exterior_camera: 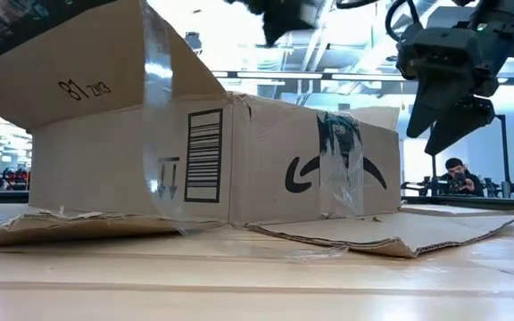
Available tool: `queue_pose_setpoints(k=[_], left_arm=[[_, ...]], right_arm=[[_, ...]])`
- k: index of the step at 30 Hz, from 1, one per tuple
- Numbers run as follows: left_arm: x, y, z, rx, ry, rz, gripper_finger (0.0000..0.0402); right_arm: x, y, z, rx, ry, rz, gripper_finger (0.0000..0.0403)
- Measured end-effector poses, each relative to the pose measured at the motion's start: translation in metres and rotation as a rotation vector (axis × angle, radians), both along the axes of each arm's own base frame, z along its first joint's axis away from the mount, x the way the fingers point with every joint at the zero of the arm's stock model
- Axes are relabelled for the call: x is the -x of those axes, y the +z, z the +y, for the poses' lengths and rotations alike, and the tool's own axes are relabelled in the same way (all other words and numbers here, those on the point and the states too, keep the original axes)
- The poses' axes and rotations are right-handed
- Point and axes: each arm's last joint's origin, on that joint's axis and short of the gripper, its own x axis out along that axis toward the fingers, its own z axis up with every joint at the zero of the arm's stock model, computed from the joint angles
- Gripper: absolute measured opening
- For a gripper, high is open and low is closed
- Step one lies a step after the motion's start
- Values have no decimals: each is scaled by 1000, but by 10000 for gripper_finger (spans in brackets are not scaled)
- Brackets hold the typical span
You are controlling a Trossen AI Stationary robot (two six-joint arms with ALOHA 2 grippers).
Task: Unpack boxes
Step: Break down the box until it is fully flat
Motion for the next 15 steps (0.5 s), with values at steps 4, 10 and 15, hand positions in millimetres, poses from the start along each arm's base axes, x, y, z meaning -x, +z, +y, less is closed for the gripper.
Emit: queue_pose_setpoints(k=[4, 10, 15], left_arm=[[19, -12, 34, 25, 276, 198, 168], [32, -69, 69, 162, 368, 492, 168], [13, -93, 54, 277, 187, 502, 168]], right_arm=[[0, 0, 0, -5, -4, -4, 333], [0, 0, 1, -6, -2, -6, 333], [-1, 1, 3, -11, 6, -23, 333]])
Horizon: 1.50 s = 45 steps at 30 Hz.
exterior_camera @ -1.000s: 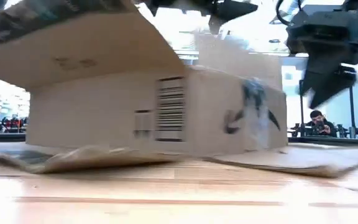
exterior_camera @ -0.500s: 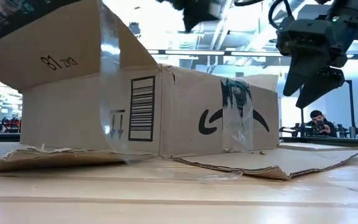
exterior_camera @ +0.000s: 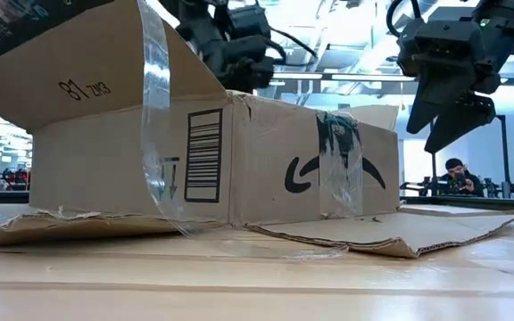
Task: Unpack boxes
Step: Break down the box until it is fully flat
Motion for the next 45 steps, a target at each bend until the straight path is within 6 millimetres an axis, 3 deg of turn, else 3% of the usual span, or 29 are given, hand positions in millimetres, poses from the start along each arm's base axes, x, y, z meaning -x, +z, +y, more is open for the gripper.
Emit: queue_pose_setpoints(k=[3, 8, 14, 24, 32, 38, 41, 45], left_arm=[[-14, -10, -15, 93, -68, -69, 168], [-32, 40, -42, 152, -166, -325, 168], [-42, 65, -69, 111, -264, -431, 168], [-67, 17, -102, 119, -299, -398, 168], [-74, 21, -109, 102, -329, -498, 168], [-77, 16, -109, 82, -357, -507, 168], [-80, 6, -110, 78, -366, -485, 168], [-81, 4, -110, 78, -367, -490, 168]], right_arm=[[0, 0, 2, -3, 8, -7, 333], [-3, -2, -2, 12, -34, 0, 333], [-9, -6, -14, 20, -100, -1, 333], [-19, -3, -33, 107, -195, -76, 333], [-19, -4, -43, 186, -317, -96, 333], [-25, -9, -40, 218, -297, -89, 333], [-18, -11, -33, 255, -278, -47, 333], [-5, 5, -22, 269, -226, -49, 333]])
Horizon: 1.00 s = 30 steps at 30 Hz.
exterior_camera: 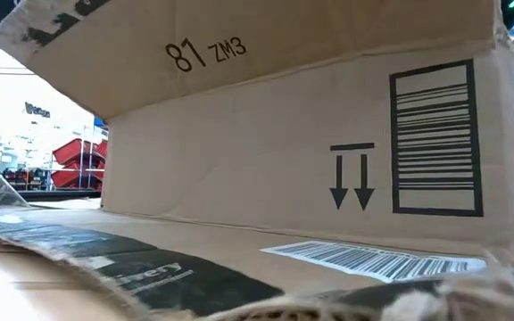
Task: Unpack boxes
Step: Break down the box until it is fully flat
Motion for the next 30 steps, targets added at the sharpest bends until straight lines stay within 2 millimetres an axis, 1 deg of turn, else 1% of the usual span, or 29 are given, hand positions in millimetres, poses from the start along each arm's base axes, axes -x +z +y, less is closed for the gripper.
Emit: queue_pose_setpoints(k=[3, 6, 8, 11, 15, 18, 20, 22, 25, 28, 30], left_arm=[[-3, 12, -3, -18, -21, -49, 168], [-9, 33, -4, -47, -43, -133, 168], [-11, 46, -4, -71, -58, -195, 168], [-14, 53, -4, -97, -64, -248, 168], [-18, 58, -3, -104, -62, -336, 168], [-26, 50, -4, -94, -54, -358, 168], [-33, 35, -6, -80, -57, -340, 168], [-37, 29, -10, -84, -67, -359, 168], [-42, 17, -13, -112, -87, -355, 168], [-42, -4, -12, -154, -94, -265, 168], [-41, -14, -8, -171, -82, -202, 168]], right_arm=[[14, 14, 9, -20, 26, -14, 333], [26, 28, 16, -45, 44, -41, 333], [35, 34, 20, -53, 61, -50, 333], [42, 37, 23, -53, 60, -71, 333], [41, 31, 26, -52, 50, -51, 333], [37, 26, 27, -40, 50, -23, 333], [38, 23, 28, -28, 51, 8, 333], [40, 21, 27, -17, 60, 47, 333], [45, 21, 25, -22, 24, 64, 333], [53, 22, 25, -22, 1, 88, 333], [59, 22, 26, -12, 3, 119, 333]])
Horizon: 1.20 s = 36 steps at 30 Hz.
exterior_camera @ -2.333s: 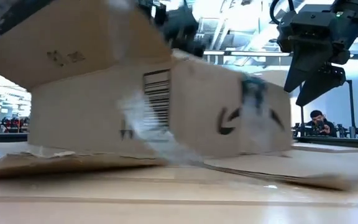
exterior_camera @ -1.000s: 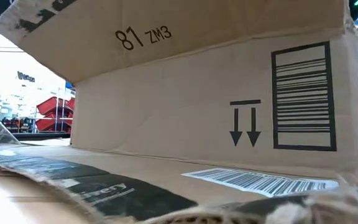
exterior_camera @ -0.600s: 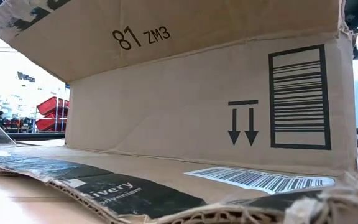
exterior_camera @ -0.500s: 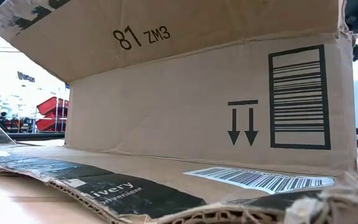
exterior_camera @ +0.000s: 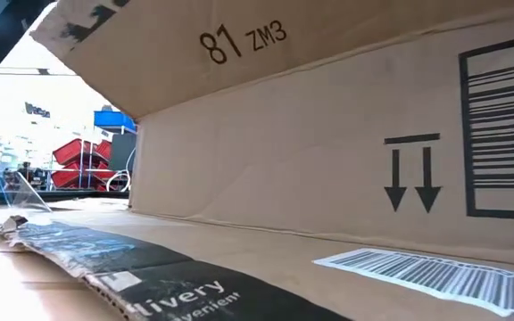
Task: Unpack boxes
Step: Break down the box until it is fully flat
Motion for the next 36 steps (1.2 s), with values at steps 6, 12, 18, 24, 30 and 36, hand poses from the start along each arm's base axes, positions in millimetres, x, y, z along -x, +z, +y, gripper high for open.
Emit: queue_pose_setpoints(k=[6, 12, 18, 24, 30, 36], left_arm=[[1, -18, 7, -26, 2, 90, 168], [2, -29, 13, -9, 7, 163, 168], [13, 39, 14, -64, -10, 32, 168], [43, 111, 15, -63, -9, 41, 168], [95, 159, 15, -70, -2, 183, 168], [135, 169, 11, -100, 131, 395, 168]], right_arm=[[11, 2, -2, 24, 8, 68, 333], [12, 3, -3, 34, 38, 85, 333], [14, 5, -4, 33, 42, 98, 333], [12, 15, -3, 8, 61, 54, 333], [4, 18, -2, 5, 103, 15, 333], [7, 54, -5, -99, 98, -73, 333]])
